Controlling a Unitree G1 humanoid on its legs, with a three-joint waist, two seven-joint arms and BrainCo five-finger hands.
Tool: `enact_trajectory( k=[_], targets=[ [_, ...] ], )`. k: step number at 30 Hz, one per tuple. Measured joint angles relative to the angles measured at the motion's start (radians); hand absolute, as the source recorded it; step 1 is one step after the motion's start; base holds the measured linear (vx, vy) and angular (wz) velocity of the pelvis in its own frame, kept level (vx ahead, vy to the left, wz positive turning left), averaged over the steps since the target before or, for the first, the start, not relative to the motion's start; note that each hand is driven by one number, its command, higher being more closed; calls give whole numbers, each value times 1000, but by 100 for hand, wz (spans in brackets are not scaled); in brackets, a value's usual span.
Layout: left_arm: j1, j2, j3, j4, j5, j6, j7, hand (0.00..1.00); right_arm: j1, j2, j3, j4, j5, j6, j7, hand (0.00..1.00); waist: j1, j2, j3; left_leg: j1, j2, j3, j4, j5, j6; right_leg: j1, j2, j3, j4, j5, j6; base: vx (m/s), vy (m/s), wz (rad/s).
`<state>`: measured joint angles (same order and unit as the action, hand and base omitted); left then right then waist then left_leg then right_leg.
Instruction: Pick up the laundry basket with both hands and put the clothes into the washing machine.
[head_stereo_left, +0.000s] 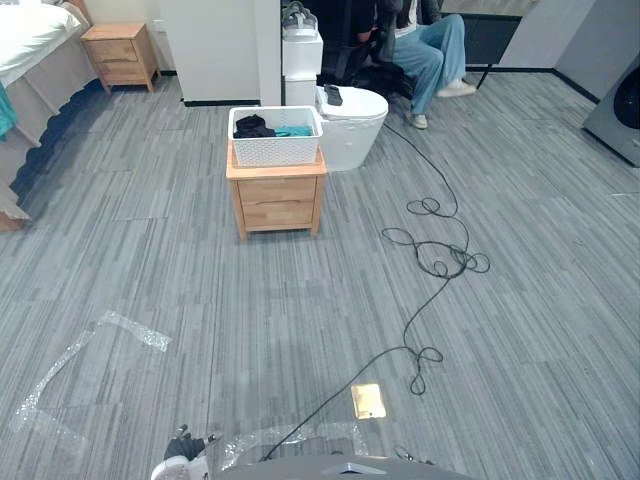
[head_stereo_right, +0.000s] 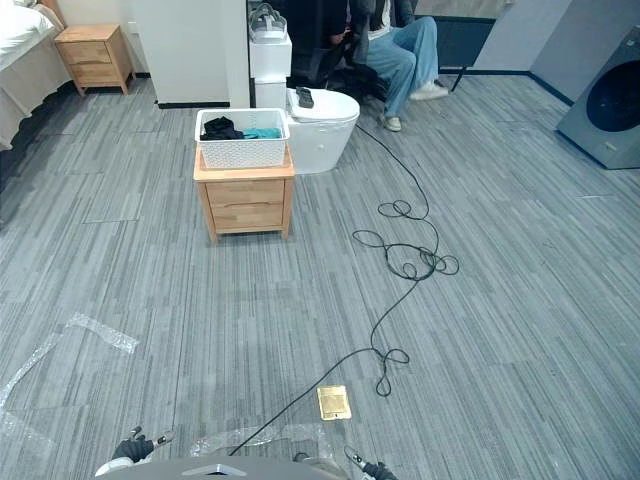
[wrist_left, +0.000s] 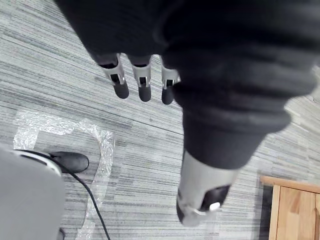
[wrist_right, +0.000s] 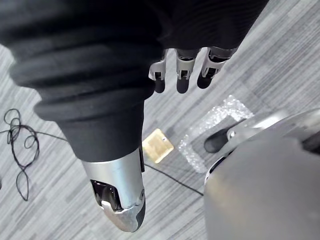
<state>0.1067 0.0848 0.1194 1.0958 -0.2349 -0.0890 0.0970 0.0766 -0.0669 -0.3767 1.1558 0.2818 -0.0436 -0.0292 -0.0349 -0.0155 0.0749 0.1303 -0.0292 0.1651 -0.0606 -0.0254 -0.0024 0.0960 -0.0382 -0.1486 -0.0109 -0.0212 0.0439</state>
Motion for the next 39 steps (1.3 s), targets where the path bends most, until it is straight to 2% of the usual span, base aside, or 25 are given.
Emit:
enact_trajectory(
  k=[19, 35, 37, 38, 39],
  targets=[
    [-17, -15, 6, 26, -38, -2, -17, 0, -12, 1, 1, 0, -1, -2, 0, 0, -4, 1, 9, 17, 4, 2, -23, 10, -10, 16, 5, -7, -10, -2, 3, -34, -23, 0],
    [-25, -5, 8, 36, -47, -2, -17, 0, -21, 7, 12, 1, -11, 0, 1, 0, -5, -14, 16, -1, 5, 20, -25, 10, -10, 8, 8, -1, -40, 15, 5, -27, -19, -1],
    [-32, -4, 10, 36, -46, -1, -17, 0, -29, 9, 10, 1, -10, 0, 1, 0, -6, -17, 33, -7, 3, 15, -25, 6, -8, -9, 1, -10, 7, -10, 31, -38, -13, 10],
    [-35, -2, 9, 36, -46, -1, -18, 0, -30, 9, 9, 0, -6, 0, 1, 0, -8, -21, 40, -11, 2, 9, -25, -3, -3, -40, -9, -25, 71, -44, 49, -20, 7, 32],
    [-38, -2, 6, 35, -46, -1, -17, 0, -33, 8, 4, -2, 5, -1, 1, 0, -17, -16, 53, -8, 6, 3, -25, -14, 15, -107, -33, -60, 239, -89, 83, -10, 25, 33]
  ],
)
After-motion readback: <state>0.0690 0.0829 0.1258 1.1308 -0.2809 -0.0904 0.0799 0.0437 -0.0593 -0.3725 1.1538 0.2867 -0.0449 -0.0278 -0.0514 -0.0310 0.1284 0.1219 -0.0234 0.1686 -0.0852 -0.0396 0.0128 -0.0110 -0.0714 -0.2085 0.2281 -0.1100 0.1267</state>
